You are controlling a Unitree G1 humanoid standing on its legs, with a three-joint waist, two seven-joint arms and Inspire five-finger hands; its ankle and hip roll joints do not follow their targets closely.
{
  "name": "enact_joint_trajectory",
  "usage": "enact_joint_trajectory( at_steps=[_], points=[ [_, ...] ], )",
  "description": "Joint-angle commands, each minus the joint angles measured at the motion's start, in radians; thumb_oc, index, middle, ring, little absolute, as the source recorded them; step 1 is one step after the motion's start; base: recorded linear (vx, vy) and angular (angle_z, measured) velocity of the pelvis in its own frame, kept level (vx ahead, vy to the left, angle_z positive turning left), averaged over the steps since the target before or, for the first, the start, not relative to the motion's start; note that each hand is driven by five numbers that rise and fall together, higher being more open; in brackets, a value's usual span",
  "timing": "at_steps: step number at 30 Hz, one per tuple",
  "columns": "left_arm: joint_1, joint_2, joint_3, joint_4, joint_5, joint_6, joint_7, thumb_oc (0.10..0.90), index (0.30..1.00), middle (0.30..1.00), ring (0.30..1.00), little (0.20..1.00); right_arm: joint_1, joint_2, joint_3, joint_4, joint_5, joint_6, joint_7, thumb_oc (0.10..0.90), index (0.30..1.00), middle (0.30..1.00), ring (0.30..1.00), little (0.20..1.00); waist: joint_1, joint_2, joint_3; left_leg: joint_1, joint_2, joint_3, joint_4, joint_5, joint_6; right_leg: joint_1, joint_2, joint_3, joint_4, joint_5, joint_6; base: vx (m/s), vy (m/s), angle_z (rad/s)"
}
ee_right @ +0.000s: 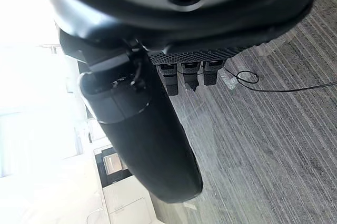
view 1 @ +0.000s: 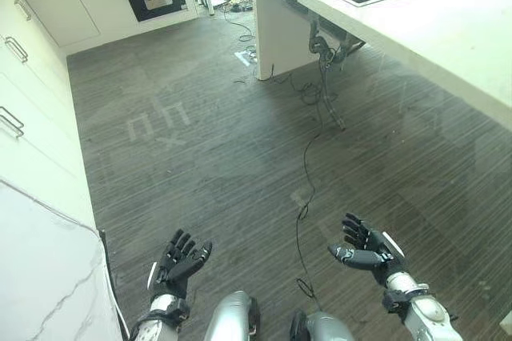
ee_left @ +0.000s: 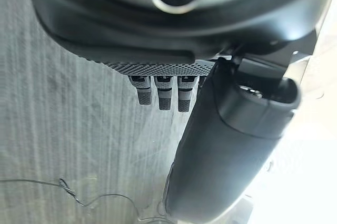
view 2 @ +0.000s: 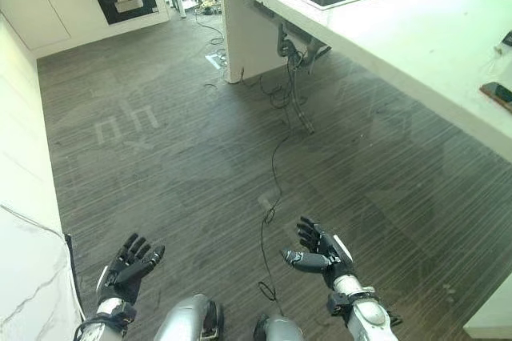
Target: Place the dishes in the dishwasher.
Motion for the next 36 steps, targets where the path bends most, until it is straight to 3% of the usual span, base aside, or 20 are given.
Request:
enact_joint_trajectory(
  at_steps=[1, 2, 4, 7, 9, 11, 13, 14, 15, 16, 17, 18, 20, 22, 24, 27, 29, 30, 36],
  points=[
    [0.028, 0.050, 0.012, -0.152, 0.004, -0.104, -0.041, 0.800, 0.900, 0.900, 0.900, 0.900, 0.023, -0.022, -0.037, -0.165, 0.037, -0.120, 0.056, 0.800, 0.900, 0.900, 0.900, 0.900, 0.011, 0.048, -0.081, -0.066, 0.048, -0.097, 0.090, 0.007, -0.039, 0.130, 0.055, 0.029, -0.120, -0.052, 0.094, 0.45, 0.194, 0.18],
    [0.040, 0.048, 0.023, -0.179, 0.016, -0.094, -0.046, 0.800, 0.900, 0.900, 0.900, 0.900, 0.029, -0.032, -0.034, -0.184, 0.032, -0.128, 0.060, 0.800, 0.900, 0.900, 0.900, 0.900, 0.023, 0.054, -0.079, -0.093, 0.052, -0.122, 0.090, 0.025, -0.046, 0.160, 0.072, 0.053, -0.120, -0.076, 0.089, 0.47, 0.214, -0.19],
    [0.037, 0.056, 0.020, -0.181, 0.031, -0.098, -0.046, 0.800, 0.900, 0.900, 0.900, 0.900, 0.023, -0.041, -0.028, -0.192, 0.047, -0.138, 0.057, 0.800, 0.900, 0.900, 0.900, 0.900, 0.027, 0.055, -0.084, -0.095, 0.059, -0.107, 0.090, 0.006, -0.038, 0.185, 0.063, 0.055, -0.120, -0.089, 0.094, 0.40, 0.223, -0.66],
    [0.029, 0.078, 0.024, -0.185, 0.032, -0.085, -0.053, 0.800, 0.900, 0.900, 0.900, 0.900, 0.032, -0.042, -0.037, -0.228, 0.068, -0.134, 0.060, 0.800, 0.900, 0.900, 0.900, 0.900, 0.031, 0.047, -0.103, -0.074, 0.040, -0.099, 0.090, -0.033, -0.011, 0.225, 0.030, 0.053, -0.120, -0.096, 0.123, 0.33, 0.198, -0.49],
    [0.009, 0.101, 0.030, -0.200, 0.030, -0.043, -0.073, 0.800, 0.900, 0.900, 0.900, 0.900, 0.034, -0.029, -0.034, -0.264, 0.088, -0.123, 0.050, 0.800, 0.900, 0.900, 0.900, 0.900, 0.045, 0.031, -0.131, -0.061, 0.011, -0.114, 0.090, -0.060, 0.023, 0.266, -0.012, 0.034, -0.120, -0.091, 0.162, 0.36, 0.204, -0.20],
    [-0.002, 0.119, 0.024, -0.226, 0.054, -0.021, -0.095, 0.800, 0.900, 0.900, 0.900, 0.900, 0.029, -0.012, -0.025, -0.277, 0.092, -0.128, 0.020, 0.800, 0.900, 0.900, 0.900, 0.900, 0.051, 0.017, -0.151, -0.048, -0.024, -0.141, 0.090, -0.081, 0.049, 0.274, -0.044, 0.012, -0.120, -0.017, 0.197, 0.29, 0.197, -0.09],
    [-0.010, 0.136, 0.012, -0.246, 0.065, -0.012, -0.105, 0.800, 0.900, 0.900, 0.900, 0.900, 0.016, 0.002, -0.021, -0.285, 0.097, -0.132, 0.004, 0.800, 0.900, 0.900, 0.900, 0.900, 0.047, 0.018, -0.164, -0.027, -0.063, -0.169, 0.090, -0.103, 0.083, 0.304, -0.058, -0.013, -0.120, 0.166, 0.234, 0.29, 0.241, 0.11],
    [-0.014, 0.141, 0.010, -0.254, 0.068, -0.004, -0.104, 0.800, 0.900, 0.900, 0.900, 0.900, 0.015, 0.006, -0.021, -0.291, 0.099, -0.131, 0.002, 0.800, 0.900, 0.900, 0.900, 0.900, 0.045, 0.022, -0.165, -0.017, -0.077, -0.180, 0.090, -0.110, 0.095, 0.282, -0.066, -0.011, -0.039, 0.215, 0.241, 0.28, 0.316, 0.20],
    [-0.025, 0.150, 0.004, -0.268, 0.074, 0.006, -0.092, 0.800, 0.900, 0.900, 0.900, 0.900, 0.009, 0.017, -0.014, -0.303, 0.094, -0.127, 0.003, 0.800, 0.900, 0.900, 0.900, 0.900, 0.039, 0.032, -0.161, 0.009, -0.107, -0.202, 0.090, -0.125, 0.116, 0.182, -0.079, 0.015, 0.177, 0.265, 0.241, 0.20, 0.255, 0.17],
    [-0.028, 0.150, 0.002, -0.271, 0.076, 0.006, -0.088, 0.800, 0.900, 0.900, 0.900, 0.900, 0.006, 0.018, -0.008, -0.304, 0.091, -0.127, -0.001, 0.800, 0.900, 0.900, 0.900, 0.900, 0.037, 0.035, -0.159, 0.016, -0.109, -0.206, 0.090, -0.129, 0.118, 0.149, -0.079, 0.024, 0.217, 0.267, 0.236, 0.28, 0.279, 0.03],
    [-0.045, 0.157, -0.020, -0.282, 0.089, 0.002, -0.057, 0.800, 0.900, 0.900, 0.900, 0.900, -0.017, 0.018, 0.022, -0.294, 0.078, -0.133, -0.019, 0.800, 0.900, 0.900, 0.900, 0.900, 0.027, 0.046, -0.146, 0.044, -0.119, -0.215, 0.090, -0.139, 0.123, 0.040, -0.046, 0.015, 0.253, 0.224, 0.201, 0.18, 0.122, -0.05],
    [-0.048, 0.159, -0.022, -0.284, 0.089, 0.002, -0.054, 0.800, 0.900, 0.900, 0.900, 0.900, -0.020, 0.017, 0.024, -0.293, 0.077, -0.135, -0.021, 0.800, 0.900, 0.900, 0.900, 0.900, 0.025, 0.046, -0.144, 0.045, -0.120, -0.216, 0.090, -0.138, 0.122, 0.034, -0.038, 0.011, 0.238, 0.215, 0.197, 0.29, 0.076, -0.06],
    [-0.066, 0.170, -0.028, -0.299, 0.085, -0.003, -0.041, 0.800, 0.900, 0.900, 0.900, 0.900, -0.020, 0.000, 0.019, -0.307, 0.090, -0.138, -0.026, 0.800, 0.900, 0.900, 0.900, 0.900, 0.010, 0.043, -0.139, 0.065, -0.122, -0.208, 0.090, -0.131, 0.109, 0.030, 0.018, -0.036, 0.031, 0.179, 0.180, 0.28, -0.039, 0.09],
    [-0.065, 0.177, -0.012, -0.320, 0.082, -0.008, -0.047, 0.800, 0.900, 0.900, 0.900, 0.900, 0.002, -0.012, -0.005, -0.324, 0.110, -0.145, -0.020, 0.800, 0.900, 0.900, 0.900, 0.900, -0.006, 0.033, -0.133, 0.099, -0.121, -0.191, 0.090, -0.163, 0.101, 0.013, 0.014, -0.052, -0.120, 0.192, 0.185, 0.26, -0.082, 0.20],
    [-0.060, 0.178, -0.004, -0.336, 0.078, -0.010, -0.052, 0.800, 0.900, 0.900, 0.900, 0.900, 0.022, -0.016, -0.022, -0.333, 0.124, -0.157, -0.010, 0.800, 0.900, 0.900, 0.900, 0.900, -0.022, 0.016, -0.120, 0.125, -0.133, -0.175, 0.090, -0.184, 0.106, -0.050, -0.016, -0.035, -0.120, 0.189, 0.197, 0.17, -0.100, 0.15],
    [-0.043, 0.167, -0.009, -0.377, 0.091, -0.016, -0.047, 0.800, 0.900, 0.900, 0.900, 0.900, 0.055, -0.018, -0.053, -0.369, 0.154, -0.174, 0.010, 0.800, 0.900, 0.900, 0.900, 0.900, -0.051, -0.002, -0.103, 0.177, -0.163, -0.170, 0.090, -0.228, 0.129, -0.203, -0.081, 0.009, -0.120, 0.262, 0.227, 0.28, -0.146, 0.13],
    [-0.034, 0.166, -0.011, -0.391, 0.097, -0.025, -0.048, 0.800, 0.900, 0.900, 0.900, 0.900, 0.061, -0.015, -0.059, -0.388, 0.156, -0.181, 0.010, 0.800, 0.900, 0.900, 0.900, 0.900, -0.056, -0.006, -0.102, 0.194, -0.174, -0.177, 0.090, -0.242, 0.137, -0.234, -0.100, 0.016, -0.120, 0.291, 0.233, 0.33, -0.188, 0.29],
    [-0.023, 0.164, -0.009, -0.399, 0.104, -0.034, -0.056, 0.800, 0.900, 0.900, 0.900, 0.900, 0.066, -0.018, -0.061, -0.397, 0.167, -0.188, 0.012, 0.800, 0.900, 0.900, 0.900, 0.900, -0.053, -0.010, -0.102, 0.214, -0.177, -0.174, 0.090, -0.261, 0.141, -0.244, -0.099, 0.014, -0.120, 0.252, 0.236, 0.41, -0.254, 0.13],
    [-0.026, 0.167, -0.024, -0.427, 0.087, -0.032, -0.057, 0.800, 0.900, 0.900, 0.900, 0.900, 0.040, -0.034, -0.064, -0.444, 0.155, -0.179, -0.021, 0.800, 0.900, 0.900, 0.900, 0.900, -0.063, -0.020, -0.142, 0.296, -0.169, -0.143, 0.090, -0.310, 0.151, -0.177, -0.095, 0.000, -0.120, 0.247, 0.224, 0.39, -0.234, 0.11]
  ],
)
